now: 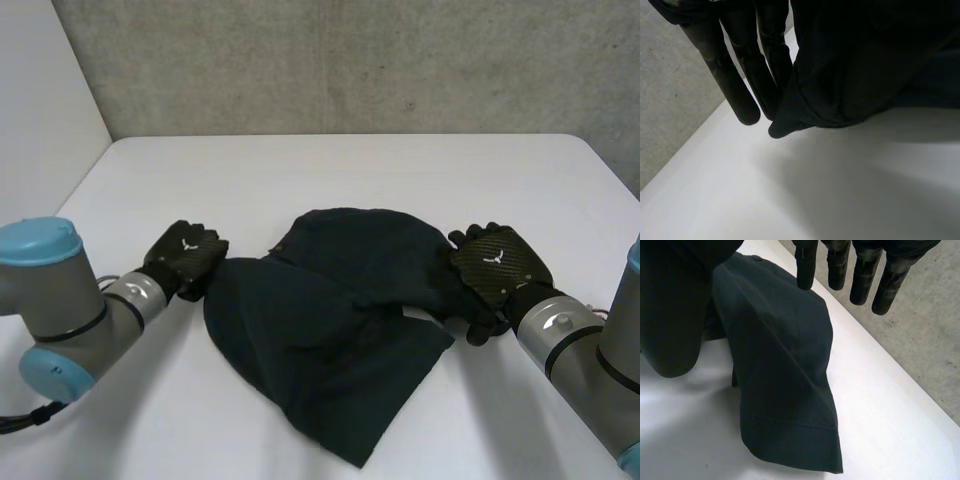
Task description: Fold the shorts.
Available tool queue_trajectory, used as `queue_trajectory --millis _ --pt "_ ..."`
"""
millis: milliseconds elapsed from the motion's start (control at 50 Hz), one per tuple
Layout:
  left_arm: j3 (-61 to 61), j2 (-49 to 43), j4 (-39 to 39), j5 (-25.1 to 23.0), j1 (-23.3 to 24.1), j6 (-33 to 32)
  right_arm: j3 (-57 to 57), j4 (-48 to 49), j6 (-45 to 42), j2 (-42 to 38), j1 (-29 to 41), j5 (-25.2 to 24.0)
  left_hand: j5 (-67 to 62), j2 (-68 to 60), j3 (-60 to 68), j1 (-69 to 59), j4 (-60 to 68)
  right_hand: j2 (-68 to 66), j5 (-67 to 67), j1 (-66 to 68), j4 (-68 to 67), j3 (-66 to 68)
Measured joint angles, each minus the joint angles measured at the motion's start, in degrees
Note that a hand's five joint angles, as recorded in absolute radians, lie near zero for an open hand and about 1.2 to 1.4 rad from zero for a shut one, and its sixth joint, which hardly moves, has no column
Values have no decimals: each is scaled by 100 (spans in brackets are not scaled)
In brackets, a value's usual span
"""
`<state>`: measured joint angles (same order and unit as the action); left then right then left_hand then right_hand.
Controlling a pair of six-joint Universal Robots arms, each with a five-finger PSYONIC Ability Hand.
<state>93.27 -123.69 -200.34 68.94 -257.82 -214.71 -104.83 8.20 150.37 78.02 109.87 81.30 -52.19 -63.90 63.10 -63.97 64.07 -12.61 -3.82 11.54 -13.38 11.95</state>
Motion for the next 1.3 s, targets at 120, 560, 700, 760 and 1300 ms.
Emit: queue_trajectory --millis 120,560,700,760,1300 --pt "-557 -103 -35 883 -36 58 -2 8 0 -3 0 0 -225 -357 219 -41 433 0 0 0 0 0" --pt "-2511 429 -248 2019 245 1143 8 24 11 -103 -8 39 -227 -446 472 -41 461 0 0 0 0 0" --pt "-2437 308 -238 1418 1672 1362 7 162 66 -91 -63 124 -353 -463 493 -41 463 0 0 0 0 0" --pt "-2365 170 -229 1224 2123 1377 2 245 93 -71 -80 210 -353 -463 493 -41 463 0 0 0 0 0" --pt "-817 1409 778 2653 2767 531 344 -567 -16 411 -379 -1187 4841 5006 -4909 4991 -5032 0 0 0 0 0"
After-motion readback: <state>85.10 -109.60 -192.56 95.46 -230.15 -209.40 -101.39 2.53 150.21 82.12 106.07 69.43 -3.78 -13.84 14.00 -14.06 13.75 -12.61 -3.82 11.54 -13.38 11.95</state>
